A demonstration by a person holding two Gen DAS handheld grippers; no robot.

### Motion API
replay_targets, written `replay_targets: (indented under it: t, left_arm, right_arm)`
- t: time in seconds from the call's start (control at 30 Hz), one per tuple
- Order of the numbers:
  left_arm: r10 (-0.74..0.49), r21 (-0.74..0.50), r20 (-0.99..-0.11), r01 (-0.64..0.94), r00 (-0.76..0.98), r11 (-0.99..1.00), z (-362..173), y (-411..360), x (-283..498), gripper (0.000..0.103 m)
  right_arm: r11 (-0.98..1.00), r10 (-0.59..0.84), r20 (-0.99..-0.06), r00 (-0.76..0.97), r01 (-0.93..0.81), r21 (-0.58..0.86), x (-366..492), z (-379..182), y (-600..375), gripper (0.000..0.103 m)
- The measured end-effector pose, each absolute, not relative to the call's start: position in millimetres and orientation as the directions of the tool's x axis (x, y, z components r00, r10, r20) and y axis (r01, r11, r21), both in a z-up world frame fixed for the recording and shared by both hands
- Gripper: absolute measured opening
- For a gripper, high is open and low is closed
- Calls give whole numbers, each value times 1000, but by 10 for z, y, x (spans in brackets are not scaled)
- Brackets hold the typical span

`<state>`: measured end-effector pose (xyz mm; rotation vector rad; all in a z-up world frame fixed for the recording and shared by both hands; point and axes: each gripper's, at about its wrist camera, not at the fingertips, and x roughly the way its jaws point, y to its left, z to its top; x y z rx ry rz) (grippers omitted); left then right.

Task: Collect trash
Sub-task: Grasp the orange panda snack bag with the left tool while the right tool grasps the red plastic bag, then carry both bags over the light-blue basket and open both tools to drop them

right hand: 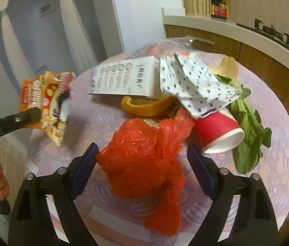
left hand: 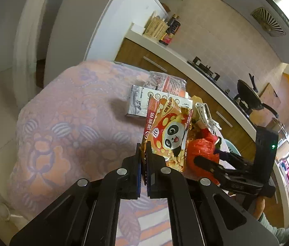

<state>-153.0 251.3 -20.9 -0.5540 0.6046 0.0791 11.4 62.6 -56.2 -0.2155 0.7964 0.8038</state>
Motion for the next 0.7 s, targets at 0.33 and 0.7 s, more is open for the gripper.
replay_targets:
  t: [0.33, 0.7]
  left_arm:
    - [-135, -439, -530, -134, 837, 889, 46, 2070, -1312, 1]
    - [-251, -414, -483, 34, 839, 910, 397, 1048, -587, 1]
  right_arm:
    - [641, 672, -604, 428, -745, 184, -173, -245, 77, 54]
    - [807, 568, -464, 680, -570, 153, 51, 208, -1215, 54]
